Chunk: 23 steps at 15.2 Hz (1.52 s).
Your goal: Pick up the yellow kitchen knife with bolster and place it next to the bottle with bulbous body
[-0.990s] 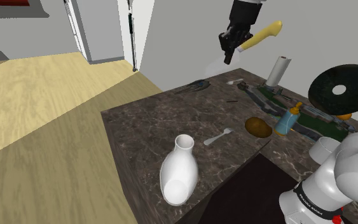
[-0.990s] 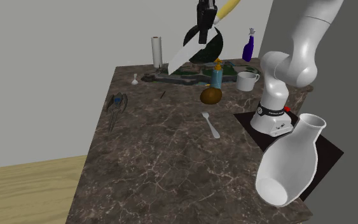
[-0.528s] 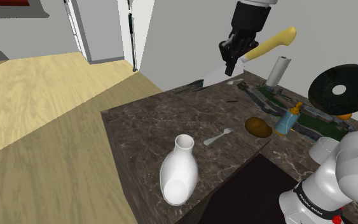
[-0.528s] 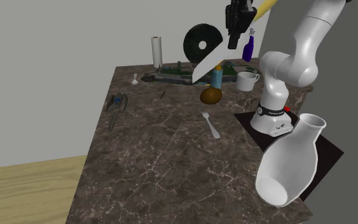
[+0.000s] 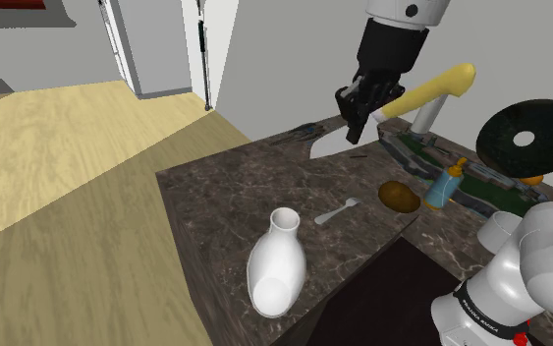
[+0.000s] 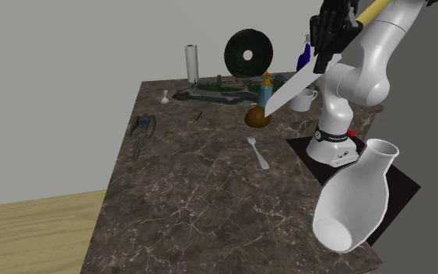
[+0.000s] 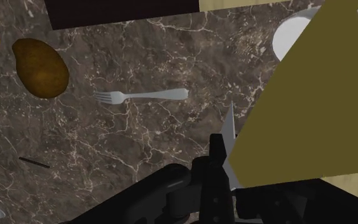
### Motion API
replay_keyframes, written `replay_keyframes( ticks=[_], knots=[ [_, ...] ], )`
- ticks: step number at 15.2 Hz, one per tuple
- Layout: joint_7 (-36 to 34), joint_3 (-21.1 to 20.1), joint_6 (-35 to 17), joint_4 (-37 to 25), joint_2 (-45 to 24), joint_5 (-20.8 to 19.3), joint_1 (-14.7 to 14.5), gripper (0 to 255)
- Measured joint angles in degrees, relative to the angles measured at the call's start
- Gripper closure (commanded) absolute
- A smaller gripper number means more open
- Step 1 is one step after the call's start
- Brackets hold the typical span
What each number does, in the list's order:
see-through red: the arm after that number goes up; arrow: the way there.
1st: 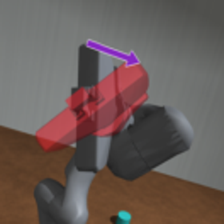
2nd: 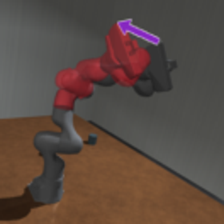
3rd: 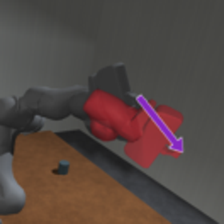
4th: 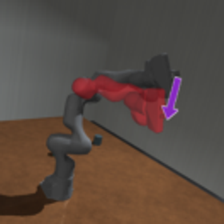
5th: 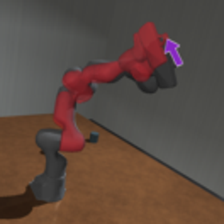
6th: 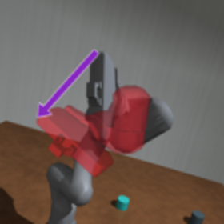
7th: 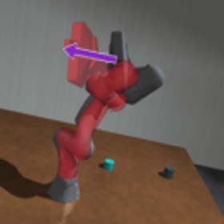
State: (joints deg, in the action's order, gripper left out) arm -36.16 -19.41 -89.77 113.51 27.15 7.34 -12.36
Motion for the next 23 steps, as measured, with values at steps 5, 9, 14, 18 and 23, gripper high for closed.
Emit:
replay_keyframes(
  ticks=[5, 9, 14, 18, 23],
  knots=[
    [-0.07, -0.37, -3.53, 4.47, 0.98, 0.46, -0.31, 255],
    [0.07, -0.59, -6.46, 7.91, 1.49, 0.74, -0.48, 255],
    [0.17, -0.96, -10.27, 12.26, 2.04, 1.15, -0.73, 255],
    [0.18, -1.33, -13.35, 15.62, 2.34, 1.49, -0.95, 255],
    [0.23, -1.81, -17.03, 18.91, 1.95, 1.73, -1.05, 255]
  ],
)
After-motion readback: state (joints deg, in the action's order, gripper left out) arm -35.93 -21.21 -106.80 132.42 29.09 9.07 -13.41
